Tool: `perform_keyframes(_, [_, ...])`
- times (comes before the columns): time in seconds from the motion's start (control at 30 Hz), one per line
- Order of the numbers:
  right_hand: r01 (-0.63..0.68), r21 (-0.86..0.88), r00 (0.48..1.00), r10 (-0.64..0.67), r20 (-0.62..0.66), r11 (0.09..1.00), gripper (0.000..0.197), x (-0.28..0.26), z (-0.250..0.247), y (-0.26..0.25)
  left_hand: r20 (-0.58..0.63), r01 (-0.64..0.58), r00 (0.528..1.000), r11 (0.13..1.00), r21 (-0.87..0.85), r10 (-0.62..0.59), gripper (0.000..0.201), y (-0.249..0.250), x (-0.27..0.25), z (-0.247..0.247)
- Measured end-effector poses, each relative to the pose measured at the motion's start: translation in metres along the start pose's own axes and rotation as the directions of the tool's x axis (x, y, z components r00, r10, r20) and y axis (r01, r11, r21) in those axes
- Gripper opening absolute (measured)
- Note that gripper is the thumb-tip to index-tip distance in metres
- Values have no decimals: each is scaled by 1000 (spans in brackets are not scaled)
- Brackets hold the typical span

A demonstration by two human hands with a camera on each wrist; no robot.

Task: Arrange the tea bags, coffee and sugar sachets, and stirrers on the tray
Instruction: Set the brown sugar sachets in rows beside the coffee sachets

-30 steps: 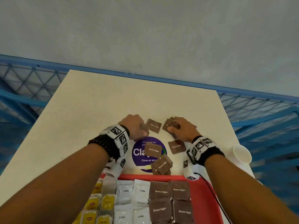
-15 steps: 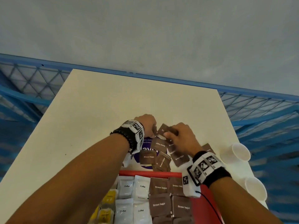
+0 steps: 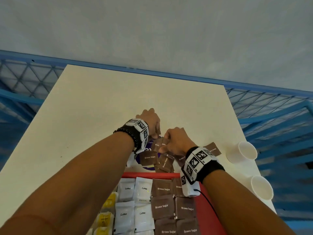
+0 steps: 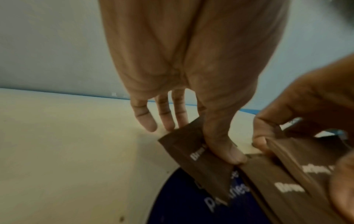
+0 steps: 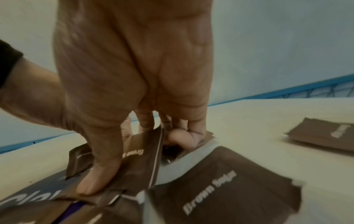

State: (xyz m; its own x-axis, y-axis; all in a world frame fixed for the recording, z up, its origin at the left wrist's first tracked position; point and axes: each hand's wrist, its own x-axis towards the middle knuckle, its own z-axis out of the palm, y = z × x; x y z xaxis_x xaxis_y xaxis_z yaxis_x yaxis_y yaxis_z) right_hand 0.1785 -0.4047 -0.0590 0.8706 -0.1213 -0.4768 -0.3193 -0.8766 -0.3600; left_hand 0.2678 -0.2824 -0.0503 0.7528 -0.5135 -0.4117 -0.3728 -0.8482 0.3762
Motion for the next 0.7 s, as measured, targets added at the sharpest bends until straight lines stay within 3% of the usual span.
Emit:
perform_keyframes(0.1, [15,-15,1000,-15,23,1000,36,0,2,-3,31,-37,999,998,-54,39,23,-1,-2,6])
perform_keyframes(0.17, [15,92,1000,-14,-5,996,39,1,7,-2,10,-27,1000,980,-198,30,38,-6,-7,9])
perform_keyframes(0.27, [16,159,998,-7,-56,987,38,-2,10,-3,-76,68,991,903,-425,-110,54,-18,-18,11])
perform_keyframes(0.37, [4,95,1000,-2,-23,995,28,-5,11,-5,-64,117,983,860,-497,-171,41,-33,-30,9])
perform_keyframes(0.43, [18,126,999,-13,-36,992,28,-10,8,-7,-24,114,985,740,-663,-173,36,-43,-43,7])
perform_keyframes(0.5, [38,204,995,-19,-97,978,30,-20,-2,-7,25,114,985,542,-833,-168,24,-49,-59,6])
perform_keyframes(0.57, [66,393,991,-16,-129,917,30,-33,-16,-9,115,164,980,332,-929,-160,12,-51,-73,8])
perform_keyframes(0.63, [83,602,996,-59,-59,794,26,-47,-26,-15,183,202,976,190,-961,-115,7,-47,-84,10])
perform_keyframes(0.7, [84,633,994,-110,2,770,29,-55,-28,-23,209,212,977,67,-975,-48,10,-41,-92,14])
